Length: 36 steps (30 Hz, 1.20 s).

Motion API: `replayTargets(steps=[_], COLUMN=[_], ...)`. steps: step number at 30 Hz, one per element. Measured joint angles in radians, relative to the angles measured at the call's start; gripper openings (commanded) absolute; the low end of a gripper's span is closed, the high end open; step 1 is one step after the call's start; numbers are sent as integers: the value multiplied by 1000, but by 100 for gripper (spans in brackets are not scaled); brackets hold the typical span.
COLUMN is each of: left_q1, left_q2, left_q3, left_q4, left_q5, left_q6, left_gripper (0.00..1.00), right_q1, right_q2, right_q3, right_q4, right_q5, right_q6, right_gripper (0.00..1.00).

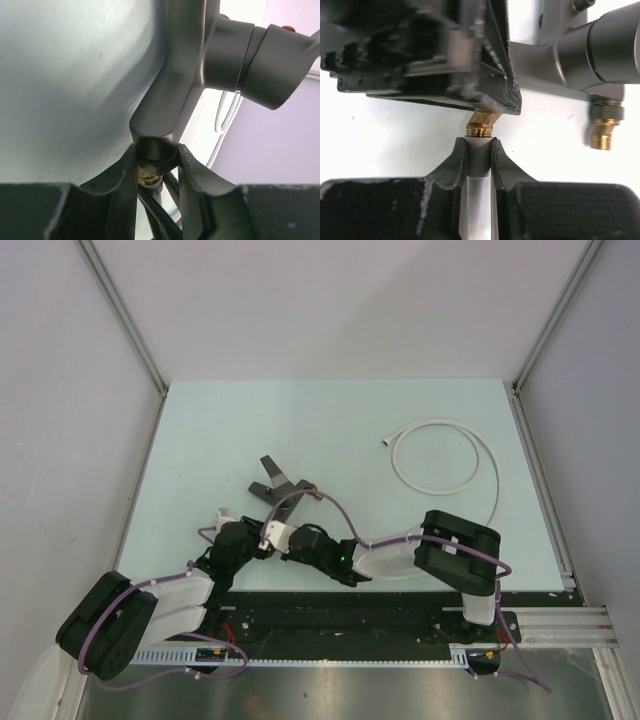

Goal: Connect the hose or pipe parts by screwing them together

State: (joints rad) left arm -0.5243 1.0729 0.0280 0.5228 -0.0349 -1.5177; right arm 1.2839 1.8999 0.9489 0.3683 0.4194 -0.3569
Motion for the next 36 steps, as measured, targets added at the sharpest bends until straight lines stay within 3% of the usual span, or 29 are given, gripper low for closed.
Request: replayTargets(steps=[8,14,23,26,30,32,36], left_q1=[3,3,4,5,6,6,6], left_q2=[0,1,1,-1,-10,-11,-11], left_q3=[0,0,0,0,0,0,0], left_q4=[17,59,53,52,59,59,60], left_q5=[-17,-6,-17,-26,-34,-33,-15], left_q6=[-2,-11,-10,-10,-10,-11,-11], left_gripper=[0,0,0,0,0,0,0], right_q1=[-240,-390,-485,-497,-500,-499,-484], right_q2=[-56,-24,132,174,182,182,134], right_q3=[0,0,0,-2,-3,-3,-3], right_q4=[-49,16,278,371,408,409,322], right_q5=[-555,-906,-1192,-1233,-1240,-1243,-1225], right_q6=[267,512,856,976,1058,1063,998], right_gripper=[0,0,3,11,34,37,53])
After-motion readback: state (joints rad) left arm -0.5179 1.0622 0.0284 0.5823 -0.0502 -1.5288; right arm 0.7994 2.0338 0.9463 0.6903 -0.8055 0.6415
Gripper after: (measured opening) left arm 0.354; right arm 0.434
